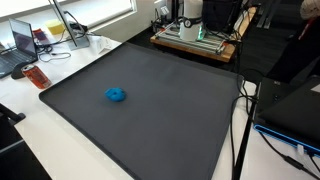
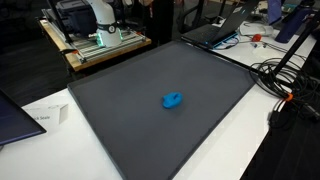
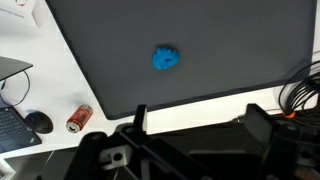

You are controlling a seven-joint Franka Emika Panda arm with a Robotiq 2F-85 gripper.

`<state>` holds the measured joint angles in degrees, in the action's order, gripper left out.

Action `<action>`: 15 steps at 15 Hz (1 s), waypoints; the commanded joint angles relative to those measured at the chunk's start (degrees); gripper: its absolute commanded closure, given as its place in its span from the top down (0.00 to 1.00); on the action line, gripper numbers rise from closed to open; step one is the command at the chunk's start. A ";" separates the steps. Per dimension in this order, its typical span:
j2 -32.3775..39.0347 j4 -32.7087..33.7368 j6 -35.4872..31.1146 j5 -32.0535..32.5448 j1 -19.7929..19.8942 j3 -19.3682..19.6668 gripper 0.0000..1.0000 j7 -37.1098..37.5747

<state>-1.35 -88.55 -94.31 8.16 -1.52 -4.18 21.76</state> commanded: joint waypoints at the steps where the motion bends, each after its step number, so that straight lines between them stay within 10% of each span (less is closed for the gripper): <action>1: 1.59 -0.62 -0.89 1.56 -0.28 0.56 1.00 2.95; 15: 11.84 -9.05 -13.57 7.90 -1.86 3.02 1.00 15.50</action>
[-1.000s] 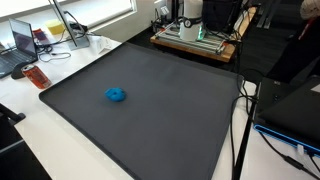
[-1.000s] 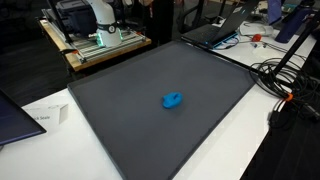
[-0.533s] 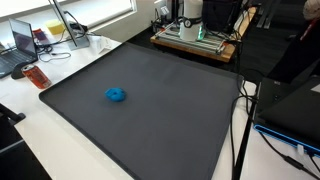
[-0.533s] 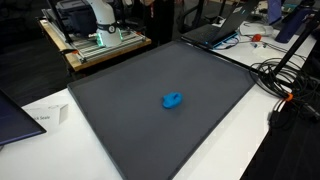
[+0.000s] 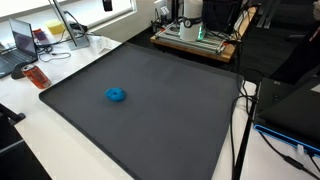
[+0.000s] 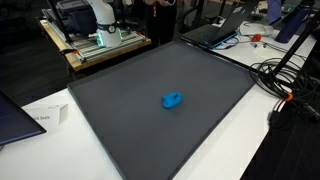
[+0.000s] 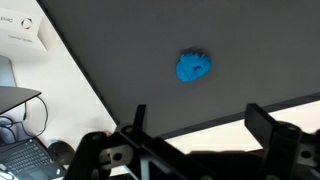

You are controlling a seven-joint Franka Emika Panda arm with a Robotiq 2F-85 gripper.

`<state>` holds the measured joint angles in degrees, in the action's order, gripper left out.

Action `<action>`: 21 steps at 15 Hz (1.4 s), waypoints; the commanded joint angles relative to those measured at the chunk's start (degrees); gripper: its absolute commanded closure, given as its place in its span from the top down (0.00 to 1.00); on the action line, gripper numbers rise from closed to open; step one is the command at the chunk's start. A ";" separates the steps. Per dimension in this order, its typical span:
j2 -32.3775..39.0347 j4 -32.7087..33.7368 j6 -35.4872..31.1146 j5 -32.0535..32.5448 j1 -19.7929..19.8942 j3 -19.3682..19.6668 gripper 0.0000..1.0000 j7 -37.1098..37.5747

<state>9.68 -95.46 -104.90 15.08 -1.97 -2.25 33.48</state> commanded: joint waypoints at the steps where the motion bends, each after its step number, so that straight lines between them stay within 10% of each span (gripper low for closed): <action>1: 1.55 -2.74 -4.25 0.76 -1.61 1.15 1.00 4.82; 21: 14.37 -3.28 -15.80 1.45 -5.09 5.19 1.00 16.17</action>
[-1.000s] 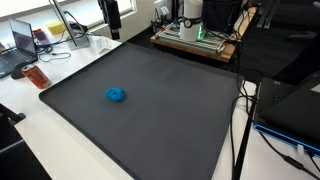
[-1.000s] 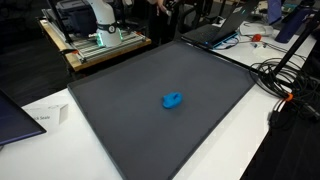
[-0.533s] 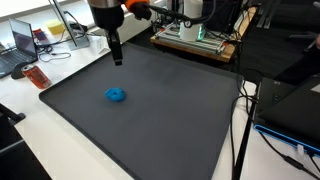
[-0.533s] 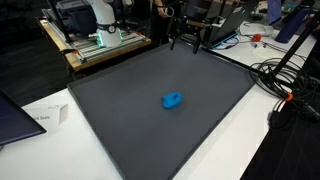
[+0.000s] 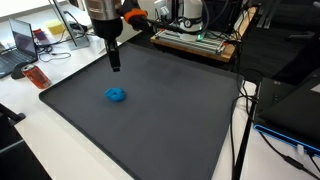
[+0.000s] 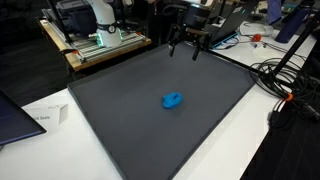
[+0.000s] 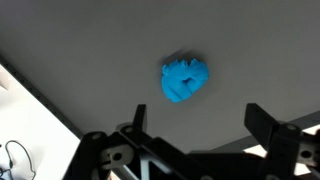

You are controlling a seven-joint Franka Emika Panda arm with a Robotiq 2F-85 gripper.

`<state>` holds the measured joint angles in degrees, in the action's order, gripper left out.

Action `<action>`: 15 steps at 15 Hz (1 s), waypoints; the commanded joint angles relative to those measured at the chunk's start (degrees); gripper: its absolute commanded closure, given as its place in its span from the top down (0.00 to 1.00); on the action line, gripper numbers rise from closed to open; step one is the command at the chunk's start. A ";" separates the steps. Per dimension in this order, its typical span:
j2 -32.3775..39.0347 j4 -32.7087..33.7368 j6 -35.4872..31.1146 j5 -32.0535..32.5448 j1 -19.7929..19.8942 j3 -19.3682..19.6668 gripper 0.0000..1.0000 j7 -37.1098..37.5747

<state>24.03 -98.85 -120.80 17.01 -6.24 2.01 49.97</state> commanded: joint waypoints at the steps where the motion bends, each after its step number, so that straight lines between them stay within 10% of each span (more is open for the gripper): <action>1: 0.02 0.12 0.10 -0.47 -0.82 0.92 1.00 -0.31; 15: -3.48 -19.33 -24.33 3.26 -3.19 5.01 1.00 7.33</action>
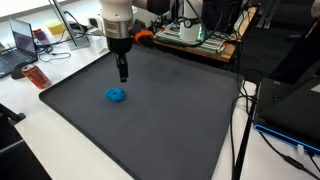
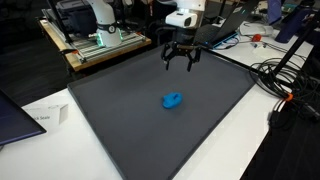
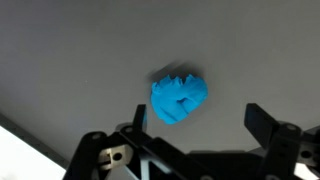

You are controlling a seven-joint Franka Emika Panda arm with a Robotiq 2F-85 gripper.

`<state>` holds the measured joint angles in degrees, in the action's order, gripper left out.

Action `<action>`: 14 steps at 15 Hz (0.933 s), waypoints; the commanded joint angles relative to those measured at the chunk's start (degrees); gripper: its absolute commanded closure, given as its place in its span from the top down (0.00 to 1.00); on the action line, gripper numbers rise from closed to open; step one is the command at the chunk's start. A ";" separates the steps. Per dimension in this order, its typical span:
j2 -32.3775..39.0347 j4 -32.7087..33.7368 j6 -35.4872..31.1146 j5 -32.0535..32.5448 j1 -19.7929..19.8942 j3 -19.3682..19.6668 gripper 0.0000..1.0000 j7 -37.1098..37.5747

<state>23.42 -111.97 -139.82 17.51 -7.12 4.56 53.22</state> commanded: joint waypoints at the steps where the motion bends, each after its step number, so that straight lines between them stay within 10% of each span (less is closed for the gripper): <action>1: -3.12 -7.59 -6.86 4.13 -3.23 3.53 1.00 5.91; 14: -2.38 -16.16 -17.15 26.56 -10.69 10.94 1.00 30.29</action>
<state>21.60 -126.25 -155.32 38.94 -16.82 14.36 78.00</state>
